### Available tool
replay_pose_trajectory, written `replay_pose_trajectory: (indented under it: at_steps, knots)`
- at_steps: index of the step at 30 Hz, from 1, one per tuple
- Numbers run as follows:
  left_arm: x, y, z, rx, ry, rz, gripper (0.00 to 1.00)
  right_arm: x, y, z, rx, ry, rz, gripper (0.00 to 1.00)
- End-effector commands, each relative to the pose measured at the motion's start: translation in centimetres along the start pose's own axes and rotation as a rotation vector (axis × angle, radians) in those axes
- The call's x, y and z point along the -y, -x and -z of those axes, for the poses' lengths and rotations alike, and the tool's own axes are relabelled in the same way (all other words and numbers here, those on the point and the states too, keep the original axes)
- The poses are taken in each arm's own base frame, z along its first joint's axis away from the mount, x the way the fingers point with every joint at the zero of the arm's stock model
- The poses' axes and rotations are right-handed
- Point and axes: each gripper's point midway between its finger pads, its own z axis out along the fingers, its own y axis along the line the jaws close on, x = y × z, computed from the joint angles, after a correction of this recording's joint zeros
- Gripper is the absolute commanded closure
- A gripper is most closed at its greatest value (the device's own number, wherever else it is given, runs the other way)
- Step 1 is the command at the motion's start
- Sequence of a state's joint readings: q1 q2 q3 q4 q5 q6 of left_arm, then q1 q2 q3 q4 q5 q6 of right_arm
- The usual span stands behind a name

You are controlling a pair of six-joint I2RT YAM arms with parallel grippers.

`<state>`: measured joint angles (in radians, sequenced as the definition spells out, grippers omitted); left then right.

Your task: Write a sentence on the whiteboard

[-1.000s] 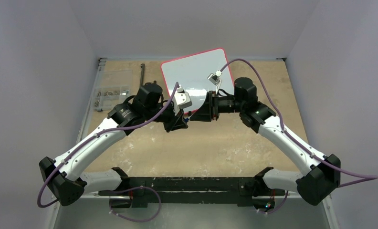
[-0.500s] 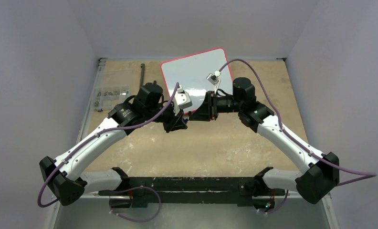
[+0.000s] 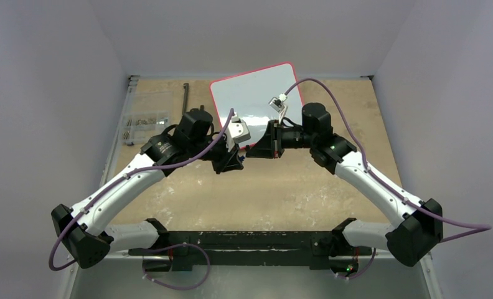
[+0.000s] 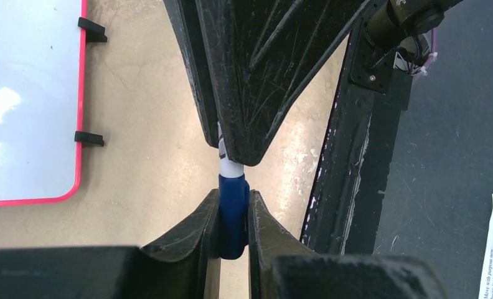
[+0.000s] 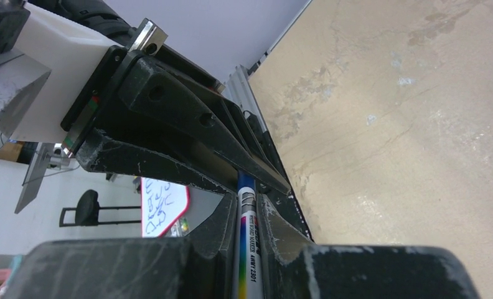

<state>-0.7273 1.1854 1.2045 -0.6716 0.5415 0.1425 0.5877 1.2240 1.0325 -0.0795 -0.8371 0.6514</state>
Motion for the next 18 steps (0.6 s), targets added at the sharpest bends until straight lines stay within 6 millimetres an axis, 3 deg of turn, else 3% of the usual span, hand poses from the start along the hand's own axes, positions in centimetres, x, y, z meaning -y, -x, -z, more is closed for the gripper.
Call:
replay_pose_trajectory:
  at_steps: [1,8,14,18]
  knots:
    - [0.4,2.6,0.3,0.087,0.003,-0.092,1.0,-1.9,1.1,0.4,0.054,-0.002,0.059,1.0]
    - [-0.5,2.6,1.4,0.143,0.105,-0.143,1.0,-0.9,2.2,2.4,0.133,-0.107,0.017,1.0]
    - [-1.1,2.4,1.9,0.171,0.166,-0.182,1.0,0.5,3.8,5.9,0.218,-0.153,-0.026,1.0]
    - [-1.4,2.2,1.9,0.171,0.187,-0.197,1.0,0.7,3.6,6.6,0.216,-0.174,-0.025,1.0]
